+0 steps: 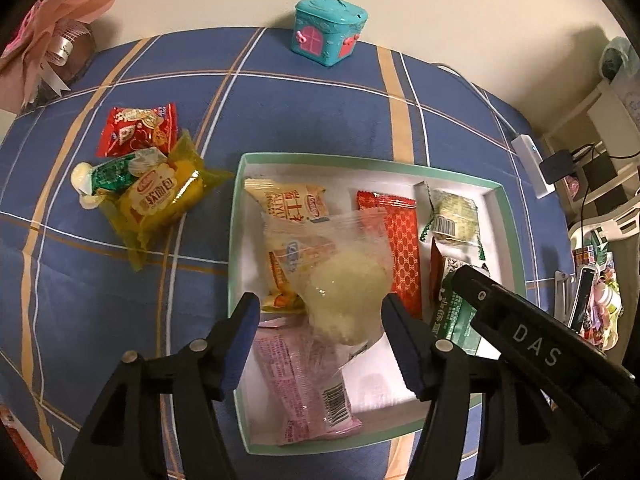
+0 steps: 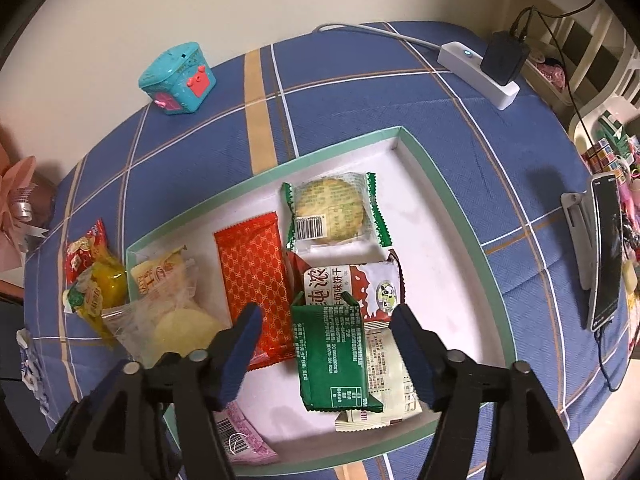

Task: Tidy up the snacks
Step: 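Open left tool to drop bun bag in tray while right tool releases green packet, then move both tools back from the tray to the snack pile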

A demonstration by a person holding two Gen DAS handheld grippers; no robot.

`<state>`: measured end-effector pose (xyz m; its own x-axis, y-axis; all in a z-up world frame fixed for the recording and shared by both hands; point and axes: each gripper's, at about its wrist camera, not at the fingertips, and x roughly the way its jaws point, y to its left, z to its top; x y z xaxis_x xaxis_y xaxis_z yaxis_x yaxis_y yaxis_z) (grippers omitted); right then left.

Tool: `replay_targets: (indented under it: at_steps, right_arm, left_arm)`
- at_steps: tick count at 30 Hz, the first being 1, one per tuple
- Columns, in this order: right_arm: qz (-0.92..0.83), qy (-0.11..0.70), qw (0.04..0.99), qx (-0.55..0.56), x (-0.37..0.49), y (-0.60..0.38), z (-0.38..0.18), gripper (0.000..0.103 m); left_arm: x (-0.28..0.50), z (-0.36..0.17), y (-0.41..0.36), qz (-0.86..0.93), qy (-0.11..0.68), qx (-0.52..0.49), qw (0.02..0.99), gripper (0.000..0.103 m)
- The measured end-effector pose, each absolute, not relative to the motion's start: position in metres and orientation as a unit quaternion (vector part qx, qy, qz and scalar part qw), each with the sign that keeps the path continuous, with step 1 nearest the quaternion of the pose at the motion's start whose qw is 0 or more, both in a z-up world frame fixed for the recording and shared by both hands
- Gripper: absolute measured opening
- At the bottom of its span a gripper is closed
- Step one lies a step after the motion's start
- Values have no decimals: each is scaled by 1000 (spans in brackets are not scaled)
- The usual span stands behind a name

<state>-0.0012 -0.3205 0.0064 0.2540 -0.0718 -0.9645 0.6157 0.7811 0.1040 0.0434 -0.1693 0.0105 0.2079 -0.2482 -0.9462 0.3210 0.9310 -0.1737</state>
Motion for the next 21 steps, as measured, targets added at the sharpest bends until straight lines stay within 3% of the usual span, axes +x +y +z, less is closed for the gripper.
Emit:
replay_targets:
  at_steps: [7,21]
  right_arm:
    - [-232,565,755,240,-3,-321,11,75]
    - [-223,566,768,200,2,-301,26,75]
  left_arm:
    - [46,14,-163,-165,594,39,786,73]
    - [81,30,-103,-75,563,4,823,78]
